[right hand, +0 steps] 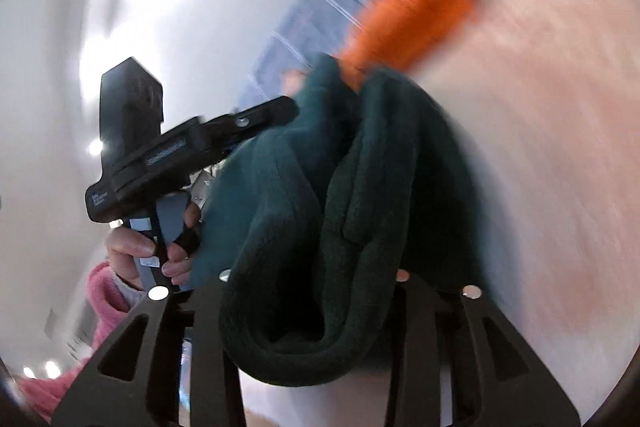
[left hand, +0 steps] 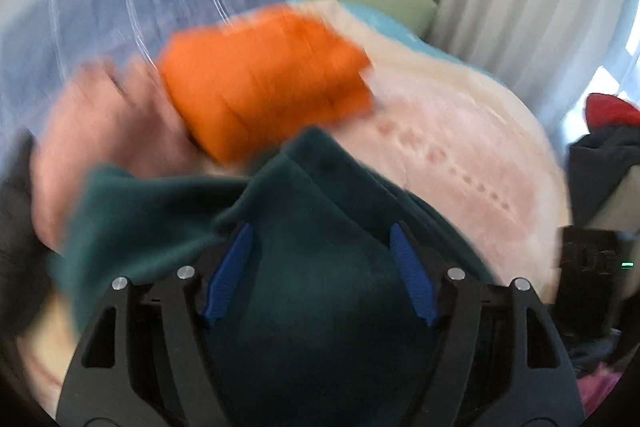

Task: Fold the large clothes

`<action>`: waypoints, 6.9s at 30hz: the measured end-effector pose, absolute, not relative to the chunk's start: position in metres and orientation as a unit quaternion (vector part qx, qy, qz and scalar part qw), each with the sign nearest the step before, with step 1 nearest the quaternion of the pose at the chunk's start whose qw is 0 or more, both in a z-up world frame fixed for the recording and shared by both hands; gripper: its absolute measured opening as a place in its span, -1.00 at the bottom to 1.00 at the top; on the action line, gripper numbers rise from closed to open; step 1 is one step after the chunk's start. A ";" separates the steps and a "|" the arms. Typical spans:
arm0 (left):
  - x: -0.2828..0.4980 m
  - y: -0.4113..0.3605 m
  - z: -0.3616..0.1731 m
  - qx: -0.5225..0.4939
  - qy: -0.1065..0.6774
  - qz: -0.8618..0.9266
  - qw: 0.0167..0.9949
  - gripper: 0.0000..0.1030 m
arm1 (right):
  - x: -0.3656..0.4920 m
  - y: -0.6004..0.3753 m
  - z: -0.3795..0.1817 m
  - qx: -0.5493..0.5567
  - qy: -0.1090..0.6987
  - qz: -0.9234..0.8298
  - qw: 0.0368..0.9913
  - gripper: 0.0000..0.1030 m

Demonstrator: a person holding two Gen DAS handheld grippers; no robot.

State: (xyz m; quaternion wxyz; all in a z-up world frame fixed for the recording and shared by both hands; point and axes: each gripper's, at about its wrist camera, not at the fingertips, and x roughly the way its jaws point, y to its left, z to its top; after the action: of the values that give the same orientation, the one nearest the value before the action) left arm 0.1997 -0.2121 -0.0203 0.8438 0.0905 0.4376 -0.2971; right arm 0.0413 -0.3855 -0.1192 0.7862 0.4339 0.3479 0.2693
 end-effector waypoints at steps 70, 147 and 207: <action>0.013 -0.122 -0.027 0.168 0.348 -0.212 0.898 0.75 | 0.061 -0.354 -0.069 0.243 0.343 0.191 0.887 -0.25; 0.261 -0.237 -0.061 0.249 0.438 -0.243 0.829 -0.08 | 0.073 -0.312 -0.062 0.122 0.333 0.159 0.921 -0.74; 0.193 -0.176 -0.044 0.163 0.305 -0.231 0.909 0.29 | 0.091 -0.310 -0.060 0.135 0.323 0.124 0.928 -0.20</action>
State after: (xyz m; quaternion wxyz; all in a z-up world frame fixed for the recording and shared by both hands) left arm 0.1928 -0.1760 -0.0437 0.9095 0.1634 0.3049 -0.2307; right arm 0.0909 -0.3105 -0.0596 0.9285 0.1350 0.3229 0.1241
